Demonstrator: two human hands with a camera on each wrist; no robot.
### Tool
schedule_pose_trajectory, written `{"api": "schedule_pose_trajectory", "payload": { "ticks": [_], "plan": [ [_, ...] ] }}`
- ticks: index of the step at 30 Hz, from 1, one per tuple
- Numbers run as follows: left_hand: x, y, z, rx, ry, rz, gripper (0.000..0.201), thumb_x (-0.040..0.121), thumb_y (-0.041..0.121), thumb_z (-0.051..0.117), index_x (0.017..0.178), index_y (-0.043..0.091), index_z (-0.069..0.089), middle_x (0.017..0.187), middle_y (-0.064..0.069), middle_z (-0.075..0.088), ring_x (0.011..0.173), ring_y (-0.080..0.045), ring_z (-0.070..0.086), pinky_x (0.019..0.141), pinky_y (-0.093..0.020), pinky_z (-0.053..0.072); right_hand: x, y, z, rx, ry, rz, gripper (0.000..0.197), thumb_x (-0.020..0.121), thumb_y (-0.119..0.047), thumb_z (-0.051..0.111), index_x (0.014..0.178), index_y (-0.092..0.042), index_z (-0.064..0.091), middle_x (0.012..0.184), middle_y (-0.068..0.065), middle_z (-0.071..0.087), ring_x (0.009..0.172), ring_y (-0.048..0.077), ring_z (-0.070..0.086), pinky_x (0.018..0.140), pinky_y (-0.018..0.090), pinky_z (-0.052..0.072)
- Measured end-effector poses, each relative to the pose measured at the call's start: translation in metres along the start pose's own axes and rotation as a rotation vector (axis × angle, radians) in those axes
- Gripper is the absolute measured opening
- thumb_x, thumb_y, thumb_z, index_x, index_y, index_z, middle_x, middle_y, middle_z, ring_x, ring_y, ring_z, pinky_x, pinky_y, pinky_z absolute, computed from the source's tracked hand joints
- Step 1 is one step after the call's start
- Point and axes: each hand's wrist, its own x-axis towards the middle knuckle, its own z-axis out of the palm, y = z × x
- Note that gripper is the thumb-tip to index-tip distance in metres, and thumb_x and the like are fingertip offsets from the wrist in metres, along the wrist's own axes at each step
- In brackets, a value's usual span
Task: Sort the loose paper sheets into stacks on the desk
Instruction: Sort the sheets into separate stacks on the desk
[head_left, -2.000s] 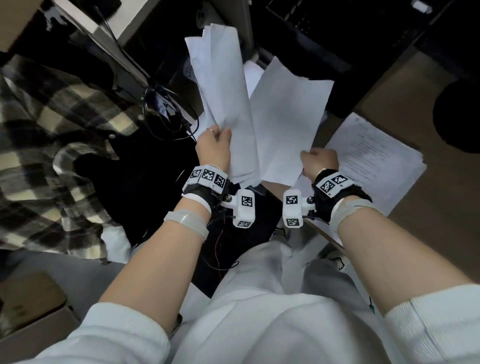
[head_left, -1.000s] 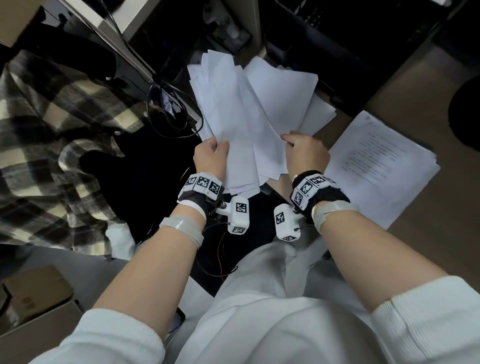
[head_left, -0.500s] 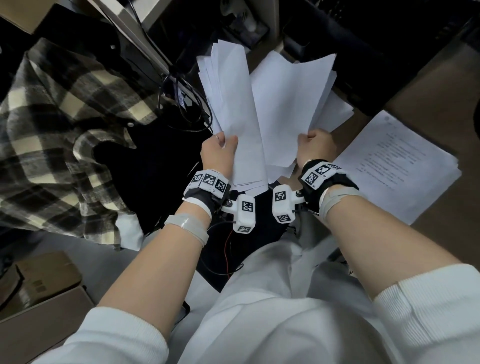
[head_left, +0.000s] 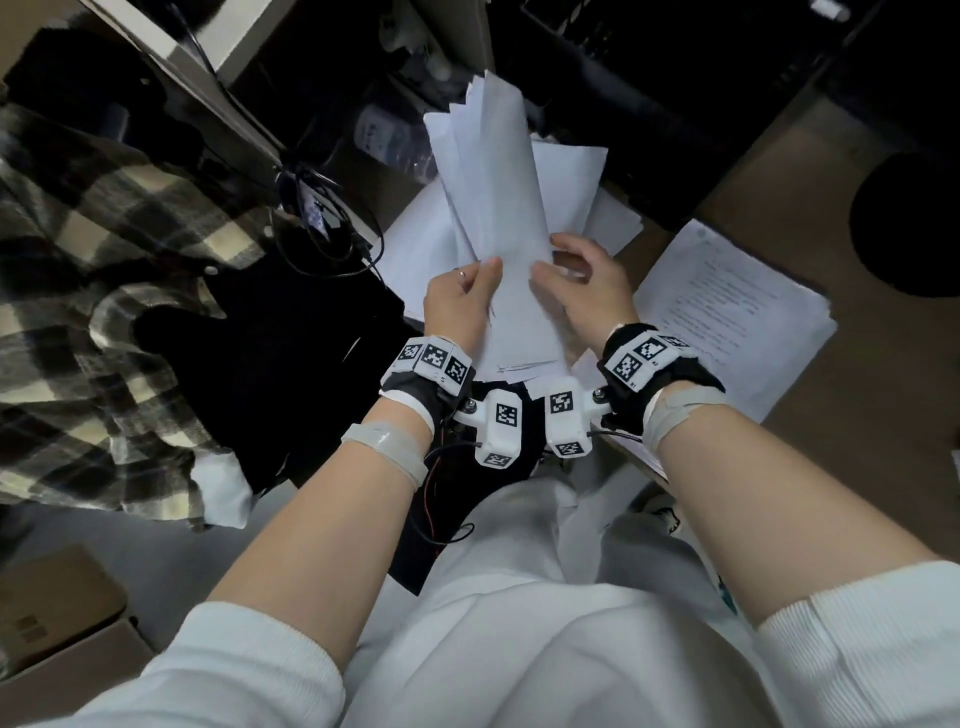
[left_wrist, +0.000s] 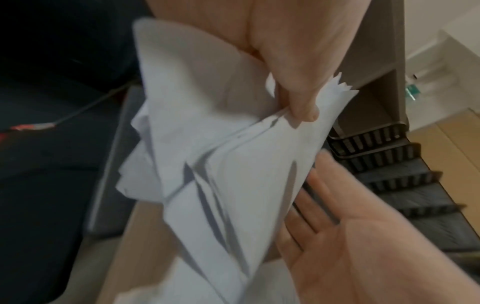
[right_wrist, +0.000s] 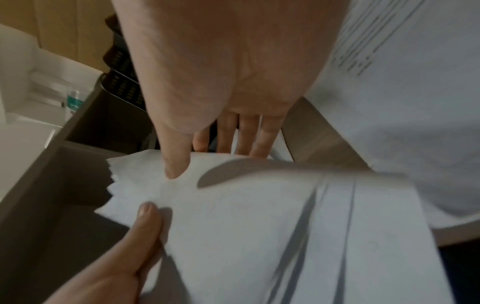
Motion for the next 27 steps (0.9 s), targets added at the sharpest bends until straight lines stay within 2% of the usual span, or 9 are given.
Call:
{"api": "schedule_pose_trajectory", "payload": {
  "ticks": [2,5,7,10,12,16,21,24,27],
  "plan": [
    [-0.004,0.007,0.023,-0.06,-0.059,-0.039,0.041,0.086,0.049,0.066,0.062,0.016,0.068,0.058,0.004,0.063,0.058,-0.016,0.055,0.065,-0.037,0.052,-0.012,-0.005,-0.02,0.004,-0.041,-0.046,0.059,0.085,-0.028,0.076,0.138,-0.018,0.053,0.117,-0.013,0.061,0.1,-0.011,0.056,0.09,0.008,0.047],
    [-0.02,0.021,0.06,-0.121,-0.179,-0.072,0.039,0.09,0.04,0.067,0.065,0.011,0.069,0.068,-0.01,0.068,0.066,-0.021,0.063,0.075,-0.037,0.056,-0.035,-0.007,-0.06,-0.072,-0.105,-0.043,0.073,0.081,-0.036,0.079,0.143,-0.03,0.041,0.111,-0.031,0.054,0.101,-0.014,0.056,0.082,0.004,0.044],
    [-0.032,0.025,0.087,-0.122,-0.243,-0.093,0.04,0.091,0.037,0.067,0.059,0.013,0.066,0.06,-0.004,0.065,0.058,-0.019,0.061,0.067,-0.029,0.053,-0.048,-0.001,-0.086,-0.075,-0.124,-0.025,0.072,0.077,-0.028,0.083,0.136,-0.032,0.04,0.107,-0.03,0.054,0.095,-0.019,0.056,0.08,0.004,0.044],
    [-0.048,0.023,0.123,-0.053,-0.331,-0.117,0.049,0.075,0.062,0.071,0.077,0.013,0.076,0.087,-0.013,0.075,0.089,-0.033,0.072,0.092,-0.049,0.054,-0.064,0.016,-0.122,-0.115,-0.08,0.014,0.082,0.076,-0.023,0.082,0.144,-0.027,0.037,0.113,-0.021,0.055,0.096,-0.011,0.056,0.089,0.016,0.044],
    [-0.06,0.016,0.145,-0.018,-0.384,-0.111,0.055,0.072,0.069,0.07,0.085,0.015,0.077,0.095,-0.01,0.076,0.097,-0.03,0.071,0.097,-0.052,0.051,-0.073,0.033,-0.145,-0.128,-0.047,0.041,0.085,0.079,-0.025,0.079,0.15,-0.025,0.032,0.123,-0.017,0.052,0.108,0.001,0.053,0.095,0.02,0.041],
    [-0.109,0.019,0.18,0.058,-0.427,-0.044,0.036,0.081,0.049,0.068,0.072,0.014,0.069,0.075,-0.008,0.07,0.071,-0.02,0.063,0.076,-0.047,0.053,-0.098,0.066,-0.186,-0.061,0.022,0.137,0.073,0.075,-0.037,0.07,0.144,-0.031,0.044,0.129,-0.015,0.06,0.111,0.008,0.06,0.101,0.033,0.048],
    [-0.164,0.008,0.222,0.081,-0.439,-0.08,0.016,0.085,0.017,0.07,0.096,0.008,0.077,0.088,-0.008,0.077,0.078,-0.024,0.073,0.073,-0.033,0.059,-0.133,0.107,-0.235,0.095,0.243,0.289,0.022,0.076,-0.036,0.054,0.089,-0.02,0.064,0.092,0.004,0.071,0.095,0.032,0.067,0.089,0.05,0.054],
    [-0.18,0.001,0.241,0.235,-0.507,-0.087,0.021,0.077,0.026,0.081,0.093,0.015,0.073,0.09,-0.001,0.075,0.083,-0.019,0.072,0.08,-0.031,0.058,-0.152,0.131,-0.261,0.106,0.327,0.321,0.031,0.091,-0.026,0.046,0.1,-0.001,0.063,0.103,0.021,0.068,0.102,0.039,0.064,0.092,0.049,0.052],
    [-0.2,-0.009,0.257,0.402,-0.498,-0.14,0.03,0.068,0.037,0.081,0.083,0.013,0.073,0.078,-0.001,0.076,0.075,-0.021,0.074,0.071,-0.033,0.061,-0.17,0.148,-0.282,0.142,0.289,0.351,0.03,0.102,-0.021,0.043,0.12,-0.005,0.06,0.11,0.008,0.063,0.1,0.024,0.058,0.096,0.036,0.045]
  ]
}}
